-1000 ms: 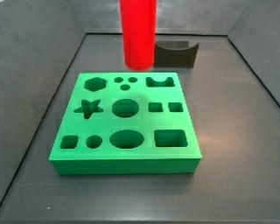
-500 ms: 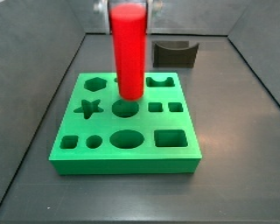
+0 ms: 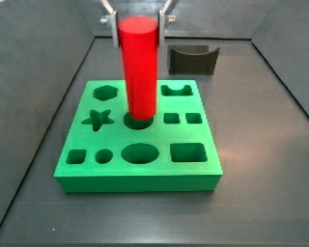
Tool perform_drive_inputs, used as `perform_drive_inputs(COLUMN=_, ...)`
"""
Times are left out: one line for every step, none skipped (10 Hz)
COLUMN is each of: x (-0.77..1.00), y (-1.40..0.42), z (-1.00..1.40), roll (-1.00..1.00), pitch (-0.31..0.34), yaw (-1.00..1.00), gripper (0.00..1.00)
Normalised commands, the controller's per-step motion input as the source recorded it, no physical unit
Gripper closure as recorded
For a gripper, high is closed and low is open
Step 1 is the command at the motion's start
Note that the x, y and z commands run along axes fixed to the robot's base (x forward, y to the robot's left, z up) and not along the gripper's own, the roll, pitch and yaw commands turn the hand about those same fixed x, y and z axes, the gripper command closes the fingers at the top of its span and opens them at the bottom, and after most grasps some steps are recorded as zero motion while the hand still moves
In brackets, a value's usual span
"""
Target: Insert the round object.
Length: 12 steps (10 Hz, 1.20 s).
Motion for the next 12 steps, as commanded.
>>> perform_drive_inputs(x=-0.13, y=-0.21, z=0.0, roll=-0.46, pitch=-0.021, yaw=0.0, gripper=1.0)
perform_drive_inputs(x=-0.16, y=-0.11, z=0.0, roll=-0.5, pitch=-0.019, yaw=0.0, gripper=1.0)
perform_drive_inputs(x=-0.13, y=-0.03, z=-0.04, roll=-0.5, pitch=-0.006, yaw=0.01, gripper=1.0)
perform_drive_inputs(x=-0.03, y=0.0, z=-0.25, roll=-0.43, pitch=0.0, yaw=0.0, gripper=1.0)
perform_drive_inputs(x=0.09, y=0.0, z=-0.35, roll=-0.15, pitch=0.0, yaw=0.0, gripper=1.0)
perform_drive_inputs(x=0.3, y=0.0, z=-0.33, roll=0.0, pitch=0.029, yaw=-0.04, gripper=1.0)
perform_drive_inputs(x=0.26, y=0.03, z=-0.36, roll=0.1, pitch=0.043, yaw=-0.05, gripper=1.0)
perform_drive_inputs(x=0.22, y=0.04, z=-0.39, roll=0.18, pitch=0.05, yaw=-0.03, gripper=1.0)
perform_drive_inputs(x=0.22, y=0.06, z=-0.37, roll=0.24, pitch=0.061, yaw=0.0, gripper=1.0)
perform_drive_inputs(x=0.11, y=0.03, z=-0.4, roll=0.23, pitch=0.026, yaw=0.0, gripper=1.0)
perform_drive_inputs(x=0.04, y=0.0, z=-0.43, roll=0.17, pitch=0.0, yaw=0.0, gripper=1.0)
perform_drive_inputs(x=0.01, y=0.0, z=-0.43, roll=0.14, pitch=0.0, yaw=0.0, gripper=1.0)
